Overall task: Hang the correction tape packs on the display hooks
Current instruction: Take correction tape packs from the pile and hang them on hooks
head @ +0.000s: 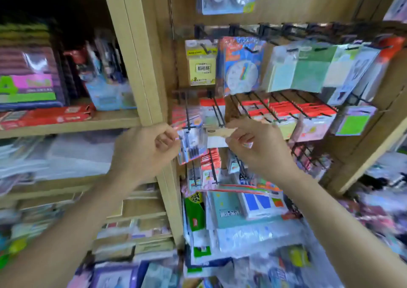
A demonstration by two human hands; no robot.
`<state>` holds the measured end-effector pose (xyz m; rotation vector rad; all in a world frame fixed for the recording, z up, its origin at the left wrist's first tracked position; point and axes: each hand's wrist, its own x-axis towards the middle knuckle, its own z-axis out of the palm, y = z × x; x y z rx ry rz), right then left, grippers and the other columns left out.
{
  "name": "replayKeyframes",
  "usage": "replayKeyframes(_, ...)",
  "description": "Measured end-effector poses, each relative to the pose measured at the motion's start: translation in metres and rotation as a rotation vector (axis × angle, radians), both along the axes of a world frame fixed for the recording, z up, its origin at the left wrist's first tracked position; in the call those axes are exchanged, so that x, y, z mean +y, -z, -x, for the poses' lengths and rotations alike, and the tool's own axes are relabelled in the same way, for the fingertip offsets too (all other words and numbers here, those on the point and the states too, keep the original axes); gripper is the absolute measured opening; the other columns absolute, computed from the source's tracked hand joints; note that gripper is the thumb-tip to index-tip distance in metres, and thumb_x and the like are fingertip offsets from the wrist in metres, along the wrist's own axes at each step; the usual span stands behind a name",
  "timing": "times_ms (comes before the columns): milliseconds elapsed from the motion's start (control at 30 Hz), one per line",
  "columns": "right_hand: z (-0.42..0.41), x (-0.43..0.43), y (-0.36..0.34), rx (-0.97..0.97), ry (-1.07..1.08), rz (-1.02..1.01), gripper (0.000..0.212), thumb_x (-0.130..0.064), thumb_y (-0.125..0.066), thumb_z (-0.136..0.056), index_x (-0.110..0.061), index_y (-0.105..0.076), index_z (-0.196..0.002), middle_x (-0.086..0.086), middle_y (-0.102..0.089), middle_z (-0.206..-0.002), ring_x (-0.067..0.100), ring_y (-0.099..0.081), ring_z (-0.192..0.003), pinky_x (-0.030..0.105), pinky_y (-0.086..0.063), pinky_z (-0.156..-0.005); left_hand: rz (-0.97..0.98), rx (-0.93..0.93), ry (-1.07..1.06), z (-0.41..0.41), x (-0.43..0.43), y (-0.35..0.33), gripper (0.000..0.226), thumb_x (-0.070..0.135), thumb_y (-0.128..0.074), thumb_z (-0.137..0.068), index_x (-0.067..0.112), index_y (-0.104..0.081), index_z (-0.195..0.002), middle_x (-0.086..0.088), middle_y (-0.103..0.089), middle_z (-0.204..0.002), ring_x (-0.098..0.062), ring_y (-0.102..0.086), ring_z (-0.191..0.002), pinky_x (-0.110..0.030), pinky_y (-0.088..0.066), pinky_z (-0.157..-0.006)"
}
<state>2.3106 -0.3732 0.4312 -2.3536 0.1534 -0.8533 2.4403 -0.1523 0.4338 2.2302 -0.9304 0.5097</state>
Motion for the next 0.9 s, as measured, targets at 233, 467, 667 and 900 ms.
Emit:
replayKeyframes(233, 0.02, 0.022, 0.155, 0.361, 0.035, -0.064, 0.018, -0.025, -0.068, -0.085, -0.027, -0.072, -0.103, -0.015, -0.063, -0.067, 0.007, -0.06, -0.062, 0.028, -0.047, -0.06, -0.211, 0.411, -0.098, 0.037, 0.033, 0.181, 0.024, 0.053, -0.057, -0.076, 0.035, -0.068, -0.088, 0.02, -0.07, -0.075, -0.001, -0.067, -0.071, -0.029, -0.055, -0.066)
replayKeyframes(467, 0.05, 0.053, 0.293, 0.886, -0.009, -0.183, 0.025, -0.029, -0.058, -0.089, -0.024, -0.071, -0.11, 0.004, -0.076, -0.091, 0.028, -0.07, -0.089, 0.033, -0.051, -0.071, -0.425, 0.928, -0.226, 0.111, 0.071, 0.335, 0.005, 0.034, -0.068, -0.087, 0.029, -0.07, -0.085, 0.006, -0.076, -0.091, -0.018, -0.071, -0.093, -0.028, -0.041, -0.065)
replayKeyframes(667, 0.084, 0.064, 0.385, 1.207, -0.033, -0.216, 0.026, -0.022, -0.06, -0.087, -0.026, -0.073, -0.109, 0.001, -0.076, -0.098, 0.025, -0.07, -0.093, 0.032, -0.055, -0.077, -0.452, 1.276, -0.278, 0.165, 0.106, 0.443, 0.03, 0.052, -0.051, -0.067, 0.029, -0.068, -0.075, 0.011, -0.073, -0.082, -0.012, -0.07, -0.085, -0.032, -0.055, -0.077)
replayKeyframes(900, 0.105, 0.045, 0.499, 1.439, -0.027, -0.178, 0.024, -0.028, -0.063, -0.087, -0.025, -0.07, -0.11, 0.0, -0.074, -0.099, 0.023, -0.069, -0.09, 0.036, -0.057, -0.082, -0.521, 1.454, -0.327, 0.165, 0.103, 0.543, 0.023, 0.045, -0.063, -0.08, 0.03, -0.07, -0.096, 0.009, -0.073, -0.106, -0.015, -0.068, -0.101, -0.034, -0.053, -0.089)
